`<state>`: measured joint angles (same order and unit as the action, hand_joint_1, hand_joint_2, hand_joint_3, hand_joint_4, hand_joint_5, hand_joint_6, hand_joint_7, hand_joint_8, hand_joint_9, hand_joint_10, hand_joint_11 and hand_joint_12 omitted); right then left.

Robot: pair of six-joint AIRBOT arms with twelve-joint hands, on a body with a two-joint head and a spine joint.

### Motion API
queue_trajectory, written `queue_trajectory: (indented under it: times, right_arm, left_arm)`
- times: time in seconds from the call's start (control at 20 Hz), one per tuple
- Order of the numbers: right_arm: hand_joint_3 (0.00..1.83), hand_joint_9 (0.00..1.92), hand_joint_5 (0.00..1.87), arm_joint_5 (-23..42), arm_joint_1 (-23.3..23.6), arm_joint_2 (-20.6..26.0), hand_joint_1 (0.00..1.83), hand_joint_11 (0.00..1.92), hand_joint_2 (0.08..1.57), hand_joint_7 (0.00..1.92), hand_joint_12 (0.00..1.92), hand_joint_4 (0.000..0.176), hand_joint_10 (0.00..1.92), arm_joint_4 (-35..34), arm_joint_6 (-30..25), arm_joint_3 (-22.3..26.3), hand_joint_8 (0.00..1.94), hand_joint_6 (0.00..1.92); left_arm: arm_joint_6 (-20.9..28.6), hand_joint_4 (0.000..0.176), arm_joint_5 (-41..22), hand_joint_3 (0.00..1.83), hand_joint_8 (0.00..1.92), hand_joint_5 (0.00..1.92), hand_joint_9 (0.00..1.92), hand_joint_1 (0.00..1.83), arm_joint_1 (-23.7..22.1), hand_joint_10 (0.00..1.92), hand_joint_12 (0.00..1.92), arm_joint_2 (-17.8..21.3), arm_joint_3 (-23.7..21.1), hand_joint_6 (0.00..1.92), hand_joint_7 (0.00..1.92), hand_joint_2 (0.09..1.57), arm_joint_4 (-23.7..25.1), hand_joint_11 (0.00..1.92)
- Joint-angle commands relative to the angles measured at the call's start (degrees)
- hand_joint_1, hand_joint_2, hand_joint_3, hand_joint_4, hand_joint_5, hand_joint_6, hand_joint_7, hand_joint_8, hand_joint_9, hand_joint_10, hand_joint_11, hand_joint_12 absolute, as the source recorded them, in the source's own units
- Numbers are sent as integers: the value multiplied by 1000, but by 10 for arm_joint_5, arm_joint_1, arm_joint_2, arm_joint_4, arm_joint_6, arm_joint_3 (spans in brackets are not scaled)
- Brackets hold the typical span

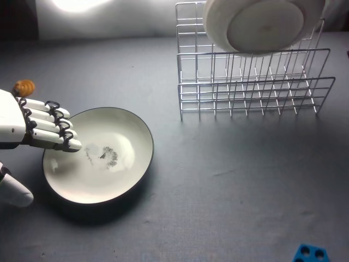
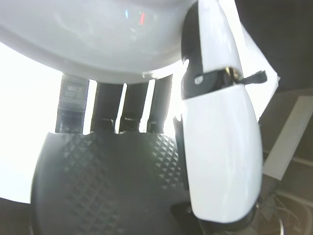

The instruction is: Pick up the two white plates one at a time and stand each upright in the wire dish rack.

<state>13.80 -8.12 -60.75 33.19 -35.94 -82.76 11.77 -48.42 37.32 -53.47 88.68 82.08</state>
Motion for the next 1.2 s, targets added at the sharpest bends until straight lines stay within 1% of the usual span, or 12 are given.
queue_trajectory:
  times: [0.0,0.15,0.2,0.4,0.5,0.6,0.65,0.8,0.9,1.0,1.05,1.15]
  right_arm:
    - [1,1329,1082,69,8,4,1244,935,1058,1159,862,28,4,-26,-15,-3,681,833]
    - [0,1316,1074,69,6,2,1241,912,1064,1142,872,31,0,-26,-28,-5,708,844]
    - [5,1293,1021,69,2,1,1230,875,1085,1087,889,29,10,-26,-35,-8,806,927]
    - [2,1300,1031,75,-12,-7,1232,878,1081,1097,915,29,11,-26,-51,-23,801,904]
    - [0,1324,1084,75,-14,-11,1242,902,1064,1138,909,31,16,-26,-57,-27,732,820]
    - [0,1317,1074,73,-15,-13,1241,891,1064,1145,902,29,12,-26,-59,-30,715,837]
    - [4,1288,1014,73,-18,-15,1229,860,1086,1091,904,28,9,-26,-62,-33,804,936]
    - [0,1322,1080,74,-28,-20,1241,921,1063,1142,880,32,15,-26,-76,-43,725,823]
    - [1,1307,1041,75,-33,-21,1233,894,1078,1101,887,30,4,-27,-88,-46,800,878]
    - [0,1316,1075,78,-34,-21,1239,904,1067,1125,894,33,6,-27,-92,-46,747,837]
    - [0,1323,1086,81,-34,-21,1242,909,1060,1145,889,32,7,-27,-96,-46,714,817]
    - [2,1312,1021,81,-37,-21,1235,901,1079,1118,903,21,8,-27,-96,-47,781,903]
  left_arm:
    - [2,0,-14,1,2,109,82,0,-3,4,11,2,3,3,125,1058,-29,24]
    - [2,0,-12,3,0,89,60,0,-3,0,6,1,3,0,104,1062,-29,10]
    - [2,0,-10,0,4,94,63,0,-2,3,5,1,3,4,108,1056,-29,8]
    - [3,0,-5,2,13,111,92,0,-1,12,14,1,1,9,138,1061,-29,25]
    - [5,0,-3,2,16,140,106,0,1,14,18,0,1,16,159,1061,-29,32]
    - [7,0,-3,0,13,126,115,0,1,14,19,0,1,7,160,1056,-29,29]
    - [9,0,-3,1,8,114,112,0,1,11,18,0,1,2,153,1059,-29,25]
    - [12,0,-3,0,3,115,111,0,2,5,21,-1,-1,0,152,1057,-29,25]
    - [12,0,-3,0,3,125,112,0,3,4,25,-1,-3,5,155,1057,-29,32]
    - [13,0,-3,0,9,132,117,0,4,7,29,0,-5,10,158,1055,-29,36]
    - [14,0,-3,0,8,131,117,0,4,7,32,0,-6,8,158,1055,-29,40]
    - [14,0,-3,2,7,124,110,0,4,3,27,0,-8,5,158,1062,-29,25]
